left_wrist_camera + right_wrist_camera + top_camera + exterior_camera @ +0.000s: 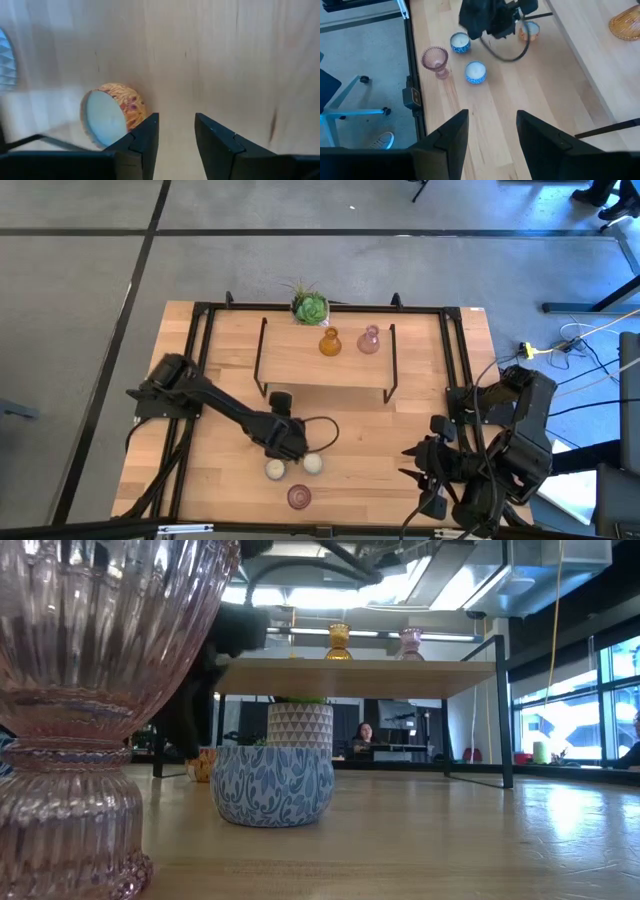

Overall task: Pick & Place candle stick holders
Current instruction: Put the orange candle on the shelf aligned with the orange candle holder

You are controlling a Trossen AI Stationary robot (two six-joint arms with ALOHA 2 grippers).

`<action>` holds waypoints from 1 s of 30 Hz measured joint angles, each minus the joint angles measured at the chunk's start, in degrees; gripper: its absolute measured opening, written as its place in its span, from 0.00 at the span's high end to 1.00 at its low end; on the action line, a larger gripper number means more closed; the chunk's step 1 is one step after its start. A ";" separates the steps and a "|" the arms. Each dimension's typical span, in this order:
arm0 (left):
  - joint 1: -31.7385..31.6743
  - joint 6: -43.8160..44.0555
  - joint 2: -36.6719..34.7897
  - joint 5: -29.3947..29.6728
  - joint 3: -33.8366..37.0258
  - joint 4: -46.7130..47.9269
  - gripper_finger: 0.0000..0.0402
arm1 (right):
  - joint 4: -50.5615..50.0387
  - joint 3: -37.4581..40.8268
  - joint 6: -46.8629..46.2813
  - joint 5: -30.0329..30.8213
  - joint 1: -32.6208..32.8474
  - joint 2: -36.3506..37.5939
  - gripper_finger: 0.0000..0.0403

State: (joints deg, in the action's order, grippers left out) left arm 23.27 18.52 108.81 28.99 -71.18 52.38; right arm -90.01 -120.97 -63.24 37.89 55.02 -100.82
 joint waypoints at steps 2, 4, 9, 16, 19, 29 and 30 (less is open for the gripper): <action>0.22 0.81 2.43 2.16 -2.18 2.81 0.71 | 0.01 0.00 -0.21 -0.01 -0.02 0.00 0.58; -0.06 2.18 4.13 4.10 -3.99 4.59 0.71 | 0.02 0.00 -0.68 -0.20 0.00 0.00 0.58; -0.91 4.64 5.09 7.35 -5.84 4.94 0.71 | 0.01 0.00 -1.18 -0.42 0.04 0.00 0.58; -2.56 5.97 5.11 9.43 -6.49 7.04 0.70 | 0.02 0.00 -2.36 -0.46 0.17 0.00 0.58; -3.37 7.52 5.11 9.49 -6.49 7.86 0.70 | 0.02 0.00 -2.72 -0.63 0.36 0.00 0.58; -6.17 9.42 5.11 6.67 -5.16 7.82 0.70 | 0.32 0.00 -3.75 -0.62 1.14 0.00 0.58; -6.29 9.43 5.06 6.39 -5.16 7.74 0.70 | 0.32 0.00 -3.88 -0.61 1.34 0.00 0.58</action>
State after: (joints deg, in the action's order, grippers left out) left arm 16.98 27.96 113.87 35.38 -76.34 60.12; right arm -89.69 -120.97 -67.12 37.29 56.36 -100.82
